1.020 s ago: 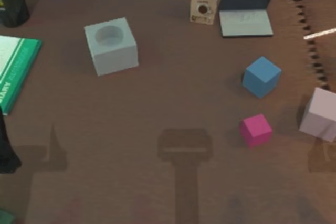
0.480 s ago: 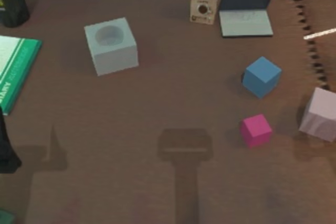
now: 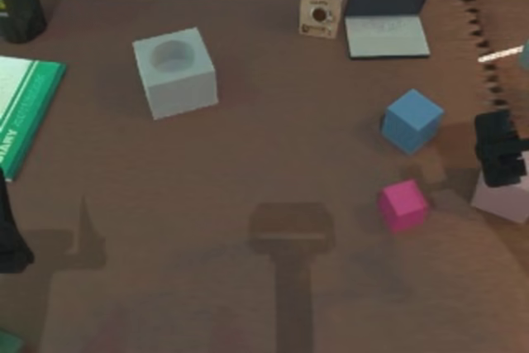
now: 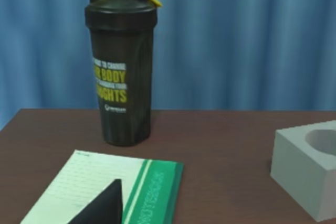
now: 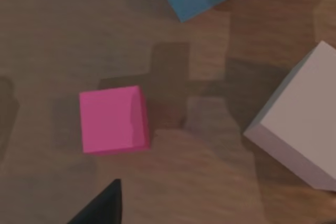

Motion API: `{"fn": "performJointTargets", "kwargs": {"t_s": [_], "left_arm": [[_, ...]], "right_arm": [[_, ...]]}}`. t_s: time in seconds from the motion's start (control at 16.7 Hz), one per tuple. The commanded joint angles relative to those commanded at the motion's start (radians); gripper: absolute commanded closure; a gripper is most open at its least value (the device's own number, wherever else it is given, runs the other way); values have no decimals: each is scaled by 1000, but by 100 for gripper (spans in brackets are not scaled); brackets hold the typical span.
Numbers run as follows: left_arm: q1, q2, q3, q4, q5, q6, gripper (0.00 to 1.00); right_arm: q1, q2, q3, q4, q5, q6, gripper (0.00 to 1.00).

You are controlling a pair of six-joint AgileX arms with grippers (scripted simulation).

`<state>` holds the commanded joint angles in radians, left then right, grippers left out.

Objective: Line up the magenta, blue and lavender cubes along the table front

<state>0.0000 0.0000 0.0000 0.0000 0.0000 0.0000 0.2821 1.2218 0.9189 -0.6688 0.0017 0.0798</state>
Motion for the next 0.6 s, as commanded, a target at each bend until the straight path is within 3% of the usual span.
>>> {"fn": "performJointTargets", "kwargs": {"t_s": [0.6], "left_arm": [[0, 0, 0, 0, 0, 0, 0]], "right_arm": [[169, 722, 558, -397, 0, 50, 0]]}}
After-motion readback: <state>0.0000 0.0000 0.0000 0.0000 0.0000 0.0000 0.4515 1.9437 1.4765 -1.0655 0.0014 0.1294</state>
